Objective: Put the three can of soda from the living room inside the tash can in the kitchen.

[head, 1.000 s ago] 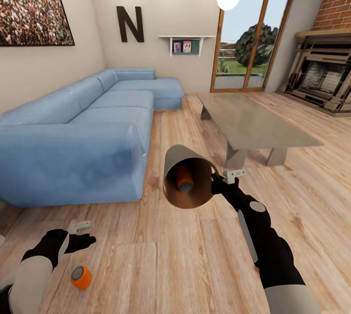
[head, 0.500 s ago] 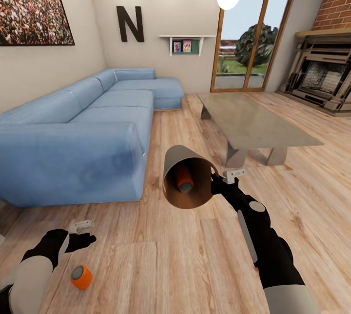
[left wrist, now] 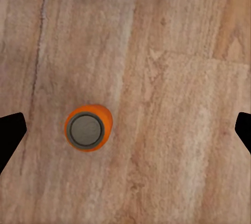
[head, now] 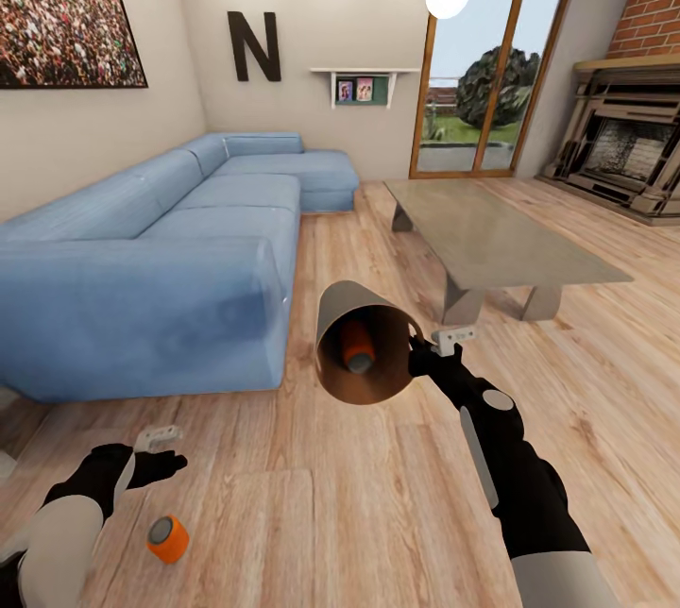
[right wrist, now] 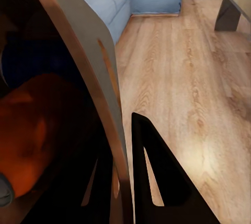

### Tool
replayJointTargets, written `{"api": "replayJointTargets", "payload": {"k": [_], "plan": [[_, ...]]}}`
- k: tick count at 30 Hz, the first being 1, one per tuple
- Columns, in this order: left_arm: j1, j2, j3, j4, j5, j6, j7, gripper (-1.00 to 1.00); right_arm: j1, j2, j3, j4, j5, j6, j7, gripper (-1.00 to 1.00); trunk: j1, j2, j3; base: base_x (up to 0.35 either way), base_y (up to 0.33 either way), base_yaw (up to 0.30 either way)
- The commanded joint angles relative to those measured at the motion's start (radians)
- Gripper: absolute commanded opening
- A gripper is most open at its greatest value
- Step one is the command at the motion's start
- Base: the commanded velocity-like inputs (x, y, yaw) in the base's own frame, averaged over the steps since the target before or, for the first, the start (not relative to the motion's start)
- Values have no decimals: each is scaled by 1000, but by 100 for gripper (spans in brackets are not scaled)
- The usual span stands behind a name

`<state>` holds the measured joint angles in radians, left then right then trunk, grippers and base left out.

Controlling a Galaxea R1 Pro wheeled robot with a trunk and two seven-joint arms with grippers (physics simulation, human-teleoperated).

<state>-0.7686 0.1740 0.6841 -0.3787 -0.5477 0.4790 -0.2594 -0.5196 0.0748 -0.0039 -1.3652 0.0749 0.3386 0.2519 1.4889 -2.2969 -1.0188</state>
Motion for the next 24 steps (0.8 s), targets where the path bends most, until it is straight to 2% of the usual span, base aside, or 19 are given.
{"api": "replayJointTargets", "payload": {"k": [1,11,21,24], "plan": [[0,0,0,0,0,0,0,100,0,0,0,-2,-10,1,6,-100,0,0,0,3,19,0],[0,-2,0,1,0,0,0,100,0,0,1,-2,-10,1,6,-100,0,0,0,1,16,0],[0,-3,0,1,0,0,0,100,0,0,1,-2,-10,1,5,-100,0,0,0,0,183,0],[0,-4,0,-3,0,-4,0,100,0,0,16,-2,-9,1,0,-100,0,0,0,0,43,0]]}}
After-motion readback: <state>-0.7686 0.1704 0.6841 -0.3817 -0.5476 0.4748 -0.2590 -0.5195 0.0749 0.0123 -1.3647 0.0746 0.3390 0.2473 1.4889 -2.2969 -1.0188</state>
